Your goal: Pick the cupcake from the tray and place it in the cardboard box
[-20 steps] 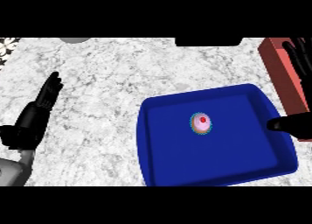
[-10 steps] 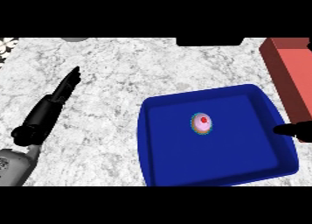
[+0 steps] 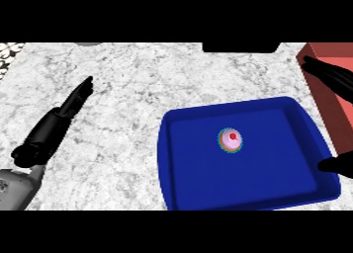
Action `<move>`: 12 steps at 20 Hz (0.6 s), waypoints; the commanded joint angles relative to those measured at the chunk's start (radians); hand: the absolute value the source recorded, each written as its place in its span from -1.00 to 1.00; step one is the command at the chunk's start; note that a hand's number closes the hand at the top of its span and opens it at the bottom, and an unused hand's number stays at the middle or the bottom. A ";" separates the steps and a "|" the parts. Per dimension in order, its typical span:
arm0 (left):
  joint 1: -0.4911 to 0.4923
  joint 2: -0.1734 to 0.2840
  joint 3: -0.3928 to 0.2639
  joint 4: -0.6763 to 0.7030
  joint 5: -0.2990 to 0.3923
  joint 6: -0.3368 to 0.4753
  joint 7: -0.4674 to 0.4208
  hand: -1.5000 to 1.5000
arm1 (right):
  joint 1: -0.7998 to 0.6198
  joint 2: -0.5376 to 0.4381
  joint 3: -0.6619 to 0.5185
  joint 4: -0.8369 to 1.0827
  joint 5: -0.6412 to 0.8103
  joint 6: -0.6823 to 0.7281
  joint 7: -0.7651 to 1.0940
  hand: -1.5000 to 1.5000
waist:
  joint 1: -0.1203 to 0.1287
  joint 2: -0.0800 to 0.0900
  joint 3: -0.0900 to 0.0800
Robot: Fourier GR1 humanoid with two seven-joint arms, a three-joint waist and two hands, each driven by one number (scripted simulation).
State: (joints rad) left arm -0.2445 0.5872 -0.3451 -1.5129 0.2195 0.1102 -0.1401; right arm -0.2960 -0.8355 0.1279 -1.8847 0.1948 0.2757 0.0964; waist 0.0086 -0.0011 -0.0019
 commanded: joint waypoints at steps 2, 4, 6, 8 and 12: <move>-0.012 0.000 0.021 -0.002 0.001 -0.018 0.008 0.00 | -0.045 -0.043 0.161 -0.121 0.068 0.151 0.207 -1.00 | 0.000 -0.002 -0.001; -0.006 -0.020 0.021 -0.028 -0.005 -0.007 0.022 0.00 | -0.156 -0.003 0.195 -0.117 0.042 0.217 0.321 -1.00 | 0.011 0.000 -0.001; -0.005 -0.020 0.013 0.031 -0.039 -0.022 -0.032 0.00 | -0.228 0.036 0.267 -0.141 0.064 0.260 0.439 -1.00 | 0.013 0.002 -0.002; -0.020 -0.072 -0.012 0.016 -0.073 0.033 0.024 0.00 | -0.226 0.049 0.296 -0.180 0.068 0.308 0.518 -1.00 | -0.001 -0.001 0.000; -0.040 -0.049 0.038 0.073 -0.034 -0.060 -0.011 0.00 | -0.324 0.211 0.428 -0.097 0.119 0.357 0.685 -1.00 | 0.004 0.002 0.000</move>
State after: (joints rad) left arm -0.2653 0.5462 -0.3223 -1.4751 0.1882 0.0789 -0.1439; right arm -0.5595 -0.7208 0.4461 -2.0060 0.2695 0.5778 0.6399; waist 0.0139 -0.0002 -0.0028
